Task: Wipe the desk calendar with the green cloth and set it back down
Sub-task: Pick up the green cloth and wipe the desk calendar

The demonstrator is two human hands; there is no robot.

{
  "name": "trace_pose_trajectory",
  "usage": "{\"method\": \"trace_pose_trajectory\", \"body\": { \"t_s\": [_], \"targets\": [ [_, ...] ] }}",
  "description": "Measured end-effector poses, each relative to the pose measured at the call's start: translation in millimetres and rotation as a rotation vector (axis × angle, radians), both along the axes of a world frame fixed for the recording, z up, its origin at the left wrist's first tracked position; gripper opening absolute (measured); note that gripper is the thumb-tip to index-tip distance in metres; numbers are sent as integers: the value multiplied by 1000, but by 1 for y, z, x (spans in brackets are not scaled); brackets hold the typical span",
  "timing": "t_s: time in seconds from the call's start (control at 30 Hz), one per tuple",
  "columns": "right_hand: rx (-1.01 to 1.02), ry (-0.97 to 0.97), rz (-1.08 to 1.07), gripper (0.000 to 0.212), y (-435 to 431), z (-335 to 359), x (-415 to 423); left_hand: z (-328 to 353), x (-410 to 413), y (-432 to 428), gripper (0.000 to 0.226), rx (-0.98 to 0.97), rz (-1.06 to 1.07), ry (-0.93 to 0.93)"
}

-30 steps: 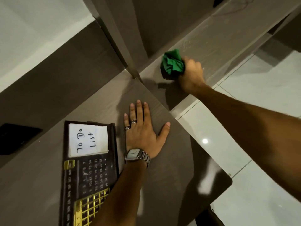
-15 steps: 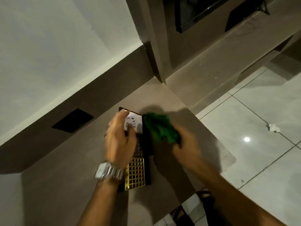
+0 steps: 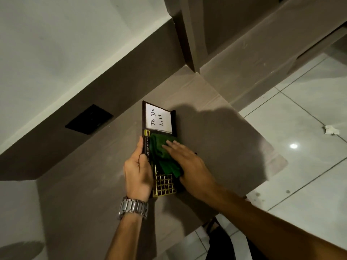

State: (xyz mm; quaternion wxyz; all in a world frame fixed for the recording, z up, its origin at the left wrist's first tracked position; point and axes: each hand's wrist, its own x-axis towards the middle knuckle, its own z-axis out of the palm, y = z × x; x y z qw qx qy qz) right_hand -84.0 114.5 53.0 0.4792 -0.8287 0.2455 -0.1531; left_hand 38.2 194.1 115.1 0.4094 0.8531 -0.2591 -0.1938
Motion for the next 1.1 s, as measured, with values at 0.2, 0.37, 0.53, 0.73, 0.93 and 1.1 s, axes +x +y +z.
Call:
{"method": "trace_pose_trajectory", "body": {
  "t_s": [0.2,0.37,0.53,0.73,0.93,1.1],
  "targets": [
    [245,-127,-106,83,0,13,14,-2,-2,3,50,96,31,-42],
    [292,-137,-122,81,16,12,11,-1,-4,6,46,116,44,-54],
    [315,-138,-177,81,-1,9,19,-7,0,5,50,119,83,-84],
    [304,-181,-86,82,19,13,11,-3,3,6,52,145,29,-74],
    [336,-48,-179,83,16,2,8,-3,4,5,48,139,25,-68],
    [416,-224,-229,79,8,18,25,-4,3,4,52,133,36,-104]
  ]
}}
